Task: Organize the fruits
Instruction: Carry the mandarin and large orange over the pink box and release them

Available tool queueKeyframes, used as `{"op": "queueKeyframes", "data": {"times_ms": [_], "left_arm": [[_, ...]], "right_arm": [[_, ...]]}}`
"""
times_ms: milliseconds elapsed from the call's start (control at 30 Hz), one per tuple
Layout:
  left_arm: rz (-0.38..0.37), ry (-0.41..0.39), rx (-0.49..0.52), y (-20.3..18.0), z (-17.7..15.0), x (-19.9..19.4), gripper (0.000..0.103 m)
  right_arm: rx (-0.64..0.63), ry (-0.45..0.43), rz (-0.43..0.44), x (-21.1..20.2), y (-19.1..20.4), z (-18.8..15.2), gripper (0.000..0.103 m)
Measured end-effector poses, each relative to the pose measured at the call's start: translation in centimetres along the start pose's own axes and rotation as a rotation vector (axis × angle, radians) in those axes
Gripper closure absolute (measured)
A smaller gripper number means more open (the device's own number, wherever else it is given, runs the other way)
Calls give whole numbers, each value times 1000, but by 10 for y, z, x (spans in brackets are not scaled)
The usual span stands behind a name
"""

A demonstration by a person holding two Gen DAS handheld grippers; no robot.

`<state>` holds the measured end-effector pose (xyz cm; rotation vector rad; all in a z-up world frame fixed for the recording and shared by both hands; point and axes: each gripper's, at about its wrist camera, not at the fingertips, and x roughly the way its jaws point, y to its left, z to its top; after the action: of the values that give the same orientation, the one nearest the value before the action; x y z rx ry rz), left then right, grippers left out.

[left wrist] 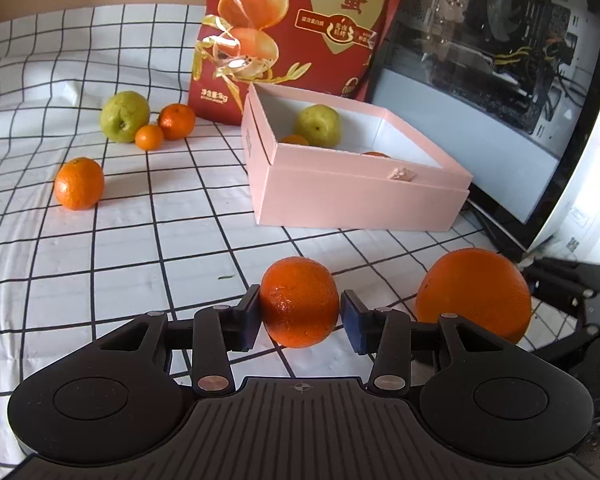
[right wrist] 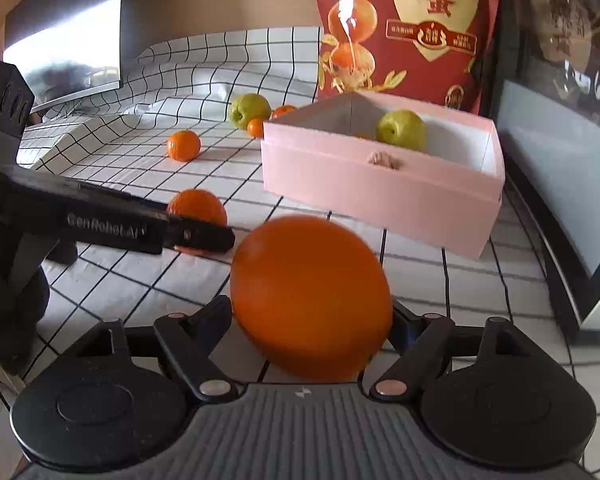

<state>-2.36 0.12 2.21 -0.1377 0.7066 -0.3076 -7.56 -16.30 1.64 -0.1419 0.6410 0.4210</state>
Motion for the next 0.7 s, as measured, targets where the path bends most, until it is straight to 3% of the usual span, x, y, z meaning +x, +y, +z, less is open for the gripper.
{"op": "queueKeyframes", "data": {"times_ms": [67, 333, 533, 700], "left_arm": [[25, 2, 13, -4, 0, 1, 57], [99, 13, 23, -14, 2, 1, 60], [67, -5, 69, -30, 11, -3, 61], [4, -108, 98, -49, 60, -18, 61]], "right_arm": [[-5, -1, 0, -1, 0, 3, 29], [-10, 28, 22, -10, -3, 2, 30], [52, -7, 8, -29, -16, 4, 30], [86, -70, -16, -52, -31, 18, 30]]}}
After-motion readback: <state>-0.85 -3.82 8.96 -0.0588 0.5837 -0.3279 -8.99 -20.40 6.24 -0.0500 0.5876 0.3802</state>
